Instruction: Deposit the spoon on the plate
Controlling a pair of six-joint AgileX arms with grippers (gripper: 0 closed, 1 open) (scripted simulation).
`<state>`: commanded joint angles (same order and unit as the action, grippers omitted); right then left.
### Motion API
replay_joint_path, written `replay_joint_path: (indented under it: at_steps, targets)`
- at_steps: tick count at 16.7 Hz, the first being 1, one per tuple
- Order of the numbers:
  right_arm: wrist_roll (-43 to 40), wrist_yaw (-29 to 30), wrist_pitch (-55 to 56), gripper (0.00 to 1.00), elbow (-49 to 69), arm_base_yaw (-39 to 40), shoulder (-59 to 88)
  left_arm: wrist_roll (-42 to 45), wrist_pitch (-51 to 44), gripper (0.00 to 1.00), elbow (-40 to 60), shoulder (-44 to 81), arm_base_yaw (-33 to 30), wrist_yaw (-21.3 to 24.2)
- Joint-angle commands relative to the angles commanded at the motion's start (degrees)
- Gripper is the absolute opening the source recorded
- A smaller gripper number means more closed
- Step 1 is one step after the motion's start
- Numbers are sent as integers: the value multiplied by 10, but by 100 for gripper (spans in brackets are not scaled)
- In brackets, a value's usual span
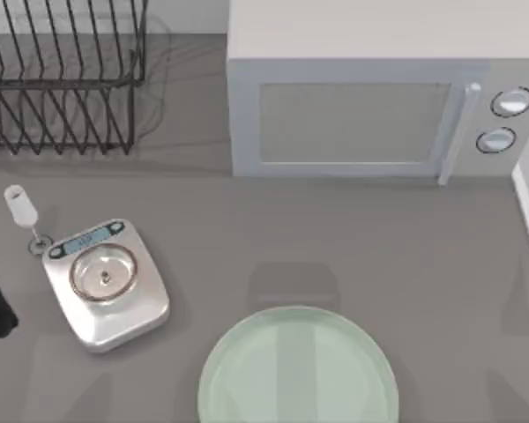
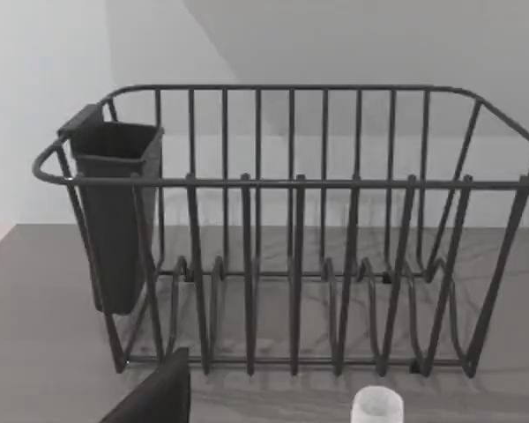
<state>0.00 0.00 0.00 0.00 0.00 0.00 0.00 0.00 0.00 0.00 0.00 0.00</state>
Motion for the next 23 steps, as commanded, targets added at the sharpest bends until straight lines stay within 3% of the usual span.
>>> replay_joint_path:
  at_steps: [4, 7, 17, 23]
  targets:
    - [0, 0, 0, 100, 0, 0, 0, 2, -19, 100, 17, 19, 2, 0]
    - [0, 0, 0, 100, 0, 0, 0, 10, -84, 100, 74, 93, 9, 0]
    - [0, 0, 0, 100, 0, 0, 0, 43, -444, 100, 359, 590, 48, -1]
    - [0, 0, 0, 100, 0, 0, 0, 58, -584, 100, 484, 774, 63, -1]
